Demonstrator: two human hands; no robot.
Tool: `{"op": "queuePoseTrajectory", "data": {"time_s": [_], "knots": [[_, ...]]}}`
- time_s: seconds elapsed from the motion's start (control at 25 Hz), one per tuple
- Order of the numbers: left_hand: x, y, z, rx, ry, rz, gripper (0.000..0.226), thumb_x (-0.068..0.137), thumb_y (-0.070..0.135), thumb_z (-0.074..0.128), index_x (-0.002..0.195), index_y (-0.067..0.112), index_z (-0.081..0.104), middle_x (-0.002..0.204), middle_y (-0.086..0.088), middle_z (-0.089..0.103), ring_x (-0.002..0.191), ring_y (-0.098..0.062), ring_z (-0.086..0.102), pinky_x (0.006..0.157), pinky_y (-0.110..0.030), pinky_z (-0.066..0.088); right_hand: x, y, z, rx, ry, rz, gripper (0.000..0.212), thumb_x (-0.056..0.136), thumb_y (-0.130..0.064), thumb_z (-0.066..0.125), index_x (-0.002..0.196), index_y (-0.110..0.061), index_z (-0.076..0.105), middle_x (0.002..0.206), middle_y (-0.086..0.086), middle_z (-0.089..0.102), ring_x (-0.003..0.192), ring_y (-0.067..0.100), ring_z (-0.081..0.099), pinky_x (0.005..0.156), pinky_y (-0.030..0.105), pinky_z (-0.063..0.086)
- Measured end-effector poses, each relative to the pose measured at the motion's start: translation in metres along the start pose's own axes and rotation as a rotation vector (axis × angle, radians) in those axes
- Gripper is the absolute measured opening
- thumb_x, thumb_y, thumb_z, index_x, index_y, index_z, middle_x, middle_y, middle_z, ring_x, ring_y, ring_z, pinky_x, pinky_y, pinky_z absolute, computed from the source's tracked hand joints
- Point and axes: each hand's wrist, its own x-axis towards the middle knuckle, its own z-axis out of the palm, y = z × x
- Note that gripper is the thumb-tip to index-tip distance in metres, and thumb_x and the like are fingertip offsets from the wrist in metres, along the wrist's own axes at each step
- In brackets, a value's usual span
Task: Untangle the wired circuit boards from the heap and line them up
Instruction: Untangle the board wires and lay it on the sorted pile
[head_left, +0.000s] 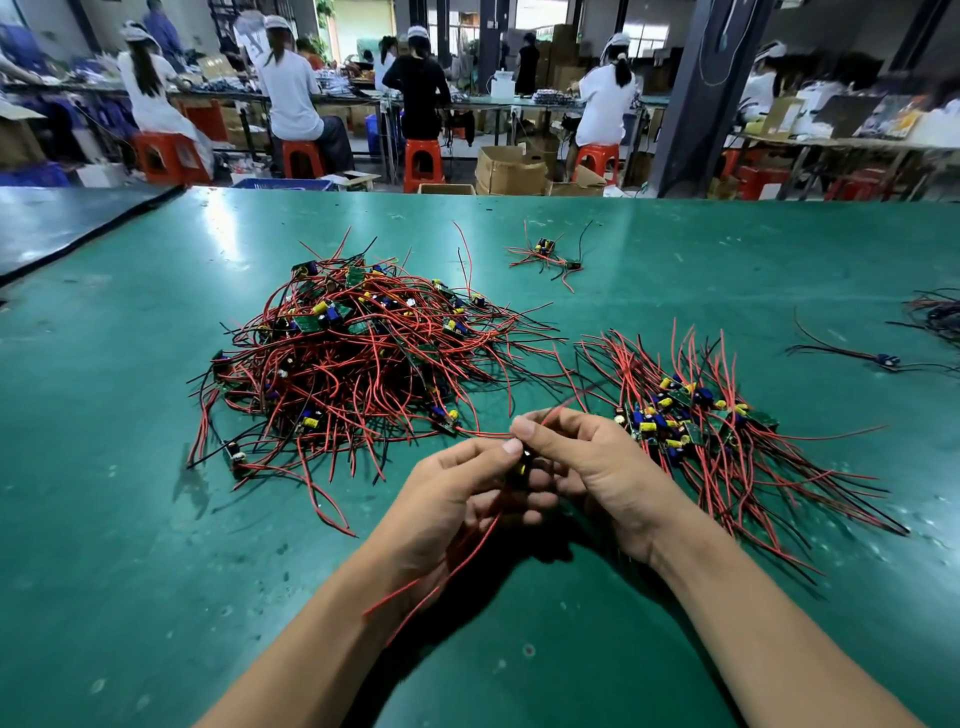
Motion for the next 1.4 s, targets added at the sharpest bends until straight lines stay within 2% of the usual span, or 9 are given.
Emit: {"op": "queuePoseTrajectory", "data": {"time_s": [0.12,0.36,0.48,0.64,0.84,1.04,1.16,1.28,1.4], "knots": [[-0.002,-0.001,0.001,0.003,0.092,0.044,0.014,0.076,0.028,0.079,0.083,0.017,0.074,0.088,-0.015,0.069,0.081,-0.030,0.066,0.072,-0.035,0.056,0.000,0.002,-0.001,-0.057,-0.019,-0.042,0.032,0.069,-0.036,0.084,0.090,-0.013,0.078,0.078,0.005,0.071,0.063,0.013,0.065,0.054,0.026,0.054],[-0.007,0.005,0.014,0.049,0.156,0.037,0.011,0.082,0.013,0.066,0.091,0.008,0.066,0.069,-0.016,0.069,0.053,-0.022,0.064,0.050,-0.024,0.053,0.004,0.006,-0.004,-0.145,0.068,-0.079,0.032,0.074,-0.042,0.081,0.088,-0.013,0.078,0.079,0.011,0.064,0.071,0.025,0.050,0.073,0.043,0.044],[-0.009,0.002,0.016,0.151,0.147,0.060,0.016,0.091,0.006,0.061,0.086,0.012,0.074,0.071,-0.014,0.071,0.058,-0.021,0.066,0.054,-0.023,0.053,0.004,0.006,-0.005,-0.163,0.096,-0.117,0.033,0.074,-0.040,0.082,0.082,-0.010,0.075,0.077,0.016,0.057,0.071,0.026,0.045,0.064,0.035,0.046],[-0.009,-0.005,0.022,0.249,0.171,0.135,0.007,0.092,0.008,0.062,0.091,0.009,0.070,0.081,-0.008,0.073,0.072,-0.019,0.067,0.067,-0.029,0.057,0.005,0.005,-0.004,-0.275,0.110,-0.190,0.029,0.075,-0.041,0.079,0.076,-0.012,0.075,0.067,0.005,0.065,0.059,0.012,0.056,0.054,0.022,0.048],[-0.012,0.001,0.022,0.221,0.247,0.141,0.014,0.090,0.005,0.063,0.078,0.009,0.070,0.075,-0.013,0.072,0.066,-0.026,0.070,0.059,-0.030,0.054,0.001,0.003,-0.001,-0.233,0.048,-0.145,0.026,0.074,-0.038,0.081,0.076,-0.012,0.074,0.068,0.005,0.064,0.057,0.012,0.055,0.050,0.025,0.049],[-0.013,0.001,0.022,0.380,0.315,0.250,0.015,0.088,0.004,0.065,0.073,0.002,0.067,0.063,-0.009,0.069,0.055,-0.017,0.059,0.049,-0.022,0.047,-0.001,0.001,0.000,-0.325,0.059,-0.189,0.027,0.075,-0.035,0.080,0.072,-0.009,0.072,0.056,-0.001,0.054,0.051,0.010,0.040,0.047,0.021,0.032],[-0.013,0.001,0.021,0.475,0.320,0.284,0.017,0.087,0.003,0.064,0.071,0.001,0.063,0.057,-0.005,0.064,0.051,-0.015,0.055,0.049,-0.020,0.044,0.001,0.004,0.001,-0.357,0.124,-0.181,0.026,0.083,-0.030,0.078,0.066,-0.012,0.069,0.053,-0.001,0.049,0.047,0.009,0.037,0.045,0.019,0.031],[-0.012,0.000,0.022,0.551,0.284,0.249,0.018,0.086,0.005,0.065,0.068,0.005,0.062,0.053,0.001,0.060,0.048,-0.011,0.051,0.048,-0.018,0.040,0.005,0.006,-0.004,-0.259,0.229,-0.162,0.039,0.083,-0.031,0.078,0.072,0.003,0.063,0.051,0.004,0.042,0.040,0.011,0.032,0.040,0.018,0.027],[-0.012,-0.001,0.022,0.582,0.237,0.215,0.021,0.086,0.007,0.066,0.066,0.011,0.063,0.053,0.002,0.058,0.049,-0.011,0.049,0.050,-0.021,0.040,0.009,0.004,-0.007,-0.149,0.346,-0.202,0.029,0.084,-0.026,0.077,0.074,-0.002,0.064,0.051,0.004,0.042,0.039,0.011,0.032,0.039,0.017,0.026]]}}
